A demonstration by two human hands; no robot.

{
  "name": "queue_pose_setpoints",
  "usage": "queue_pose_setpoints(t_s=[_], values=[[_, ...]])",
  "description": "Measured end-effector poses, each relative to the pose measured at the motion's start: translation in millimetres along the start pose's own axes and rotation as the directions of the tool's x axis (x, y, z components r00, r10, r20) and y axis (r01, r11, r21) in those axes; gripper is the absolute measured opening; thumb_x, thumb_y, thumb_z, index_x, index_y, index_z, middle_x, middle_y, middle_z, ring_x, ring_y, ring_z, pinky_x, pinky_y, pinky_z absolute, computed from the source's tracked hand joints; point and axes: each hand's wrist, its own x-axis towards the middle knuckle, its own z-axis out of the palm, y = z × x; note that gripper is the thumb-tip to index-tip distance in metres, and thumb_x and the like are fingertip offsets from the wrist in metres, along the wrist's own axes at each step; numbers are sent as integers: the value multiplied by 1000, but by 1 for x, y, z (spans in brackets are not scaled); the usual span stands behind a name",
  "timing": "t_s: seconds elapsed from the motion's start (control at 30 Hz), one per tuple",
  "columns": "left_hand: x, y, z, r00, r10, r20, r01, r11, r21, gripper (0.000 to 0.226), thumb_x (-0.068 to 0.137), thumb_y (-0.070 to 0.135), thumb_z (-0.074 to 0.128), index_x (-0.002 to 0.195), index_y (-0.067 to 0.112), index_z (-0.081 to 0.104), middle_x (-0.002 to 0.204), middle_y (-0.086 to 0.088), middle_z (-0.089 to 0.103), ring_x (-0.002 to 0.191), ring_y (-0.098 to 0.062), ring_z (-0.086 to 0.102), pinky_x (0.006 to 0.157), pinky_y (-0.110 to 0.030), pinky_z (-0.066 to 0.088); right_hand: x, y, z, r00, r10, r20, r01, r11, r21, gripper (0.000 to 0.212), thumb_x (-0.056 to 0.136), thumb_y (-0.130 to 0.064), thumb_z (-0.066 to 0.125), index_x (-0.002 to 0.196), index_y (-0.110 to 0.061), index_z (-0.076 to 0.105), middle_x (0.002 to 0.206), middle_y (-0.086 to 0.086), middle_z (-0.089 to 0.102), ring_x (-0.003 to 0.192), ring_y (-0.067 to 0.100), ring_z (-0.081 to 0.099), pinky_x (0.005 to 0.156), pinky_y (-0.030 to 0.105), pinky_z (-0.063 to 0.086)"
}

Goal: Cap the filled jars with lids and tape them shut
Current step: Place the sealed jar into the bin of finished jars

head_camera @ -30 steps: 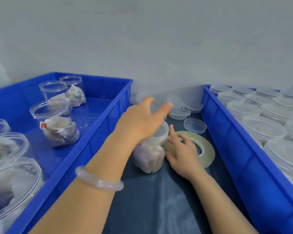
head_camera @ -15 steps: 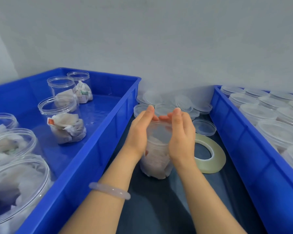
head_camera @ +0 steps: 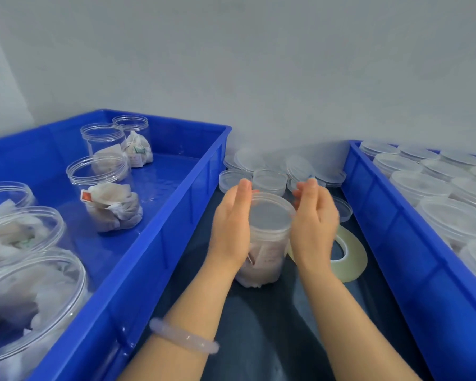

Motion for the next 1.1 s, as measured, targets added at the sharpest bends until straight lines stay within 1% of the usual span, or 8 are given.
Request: queue_pose_setpoints(t_s=[0.17,0.27,0.43,0.5,0.57,0.67,0.9,1.1], values=[[9,12,-15,998,55,-19,-53,994,98,55,88,62,38,109,20,67,105,11,67,103,-4,61,86,-19,45,-19,-15,-6,953,128,274,-153,985,74,42,84,-68,40,91,-33,63,98,-11,72,90,-10,62,70,0,41],[2,13,-6,994,45,95,-45,999,-3,57,86,61,44,106,15,71,102,3,73,101,-6,65,93,-26,47,-32,-9,5,981,4,192,-17,998,64,55,83,-60,46,109,-16,65,106,-6,69,97,-3,61,75,5,43],[-5,6,5,988,94,-125,-89,995,44,38,89,46,48,72,24,74,82,3,74,87,-15,69,85,-39,52,-22,-12,6,992,12,127,-23,996,84,39,87,-44,42,84,-14,66,82,-3,69,83,11,64,76,19,49],[-2,10,-5,1000,-6,-26,6,1000,-13,37,88,50,53,86,20,74,94,1,74,97,-16,67,95,-42,49,-22,-13,2,977,-12,213,24,998,-57,41,94,-45,39,101,-15,67,101,-4,68,105,16,60,95,34,46],[4,14,-20,988,-144,63,152,975,-159,55,78,63,49,100,18,70,114,0,69,110,-14,62,102,-39,44,-21,-12,-3,976,15,218,20,988,-155,49,96,-52,36,130,-20,53,128,-12,56,126,2,45,108,27,35],[4,7,-23,992,-69,106,82,989,-124,65,71,65,42,111,19,64,120,7,66,115,-5,58,99,-26,45,-28,-17,-8,963,147,224,-170,982,86,54,85,-64,42,130,-34,46,118,-30,50,101,-31,42,89,-1,35],[-11,-6,-1,984,108,-144,-114,993,-34,39,86,47,44,89,20,71,84,4,72,83,-10,67,74,-29,51,-40,-6,10,995,-62,79,60,998,30,28,83,-35,48,99,-18,64,84,-15,66,81,-7,60,68,7,42],[-4,1,-14,992,-65,106,77,991,-113,51,67,73,56,94,32,72,105,5,72,98,-10,67,88,-33,51,-31,-5,3,980,-4,200,9,1000,-25,16,82,-28,53,93,-24,63,85,-13,67,81,-5,61,69,9,44]])
